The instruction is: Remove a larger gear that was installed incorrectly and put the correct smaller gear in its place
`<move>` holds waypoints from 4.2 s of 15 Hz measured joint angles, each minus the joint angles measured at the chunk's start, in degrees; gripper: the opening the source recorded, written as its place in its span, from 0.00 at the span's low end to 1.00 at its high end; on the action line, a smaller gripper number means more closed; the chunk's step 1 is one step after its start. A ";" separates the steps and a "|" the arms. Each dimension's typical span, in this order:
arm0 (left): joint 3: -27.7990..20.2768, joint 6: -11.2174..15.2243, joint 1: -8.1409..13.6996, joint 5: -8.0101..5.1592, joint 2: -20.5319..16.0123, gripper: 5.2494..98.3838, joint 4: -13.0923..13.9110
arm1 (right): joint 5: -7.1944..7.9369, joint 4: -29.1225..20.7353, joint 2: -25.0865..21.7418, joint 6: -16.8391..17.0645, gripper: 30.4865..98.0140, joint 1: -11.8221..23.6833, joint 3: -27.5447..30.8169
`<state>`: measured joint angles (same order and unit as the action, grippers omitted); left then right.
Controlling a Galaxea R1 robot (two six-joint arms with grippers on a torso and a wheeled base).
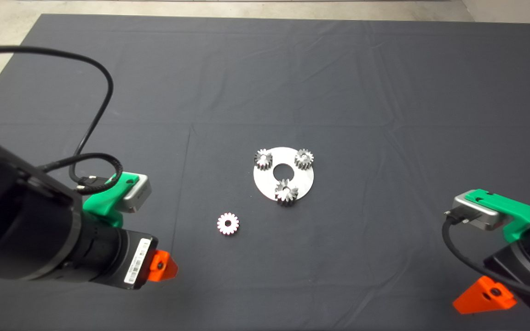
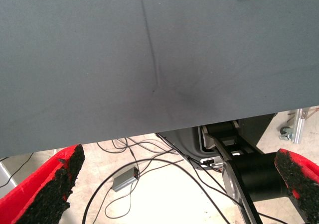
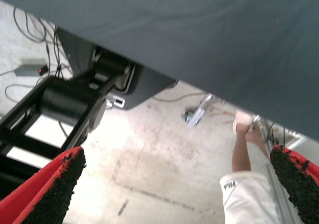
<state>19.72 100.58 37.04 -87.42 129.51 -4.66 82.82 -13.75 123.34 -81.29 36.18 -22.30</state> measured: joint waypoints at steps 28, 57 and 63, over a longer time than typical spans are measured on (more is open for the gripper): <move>-0.40 0.05 -0.02 0.05 -0.46 1.00 0.00 | 0.13 48.37 33.79 22.11 1.00 -18.95 -28.17; -0.95 0.11 0.00 -0.03 -0.46 1.00 0.15 | 0.35 58.73 34.01 23.65 0.81 -26.49 -34.15; -1.51 0.29 0.00 -0.03 -0.46 1.00 0.19 | 0.35 58.73 34.01 23.66 0.67 -26.49 -34.24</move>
<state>18.21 100.88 37.04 -87.46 129.05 -4.47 83.18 44.98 157.36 -57.63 9.69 -56.53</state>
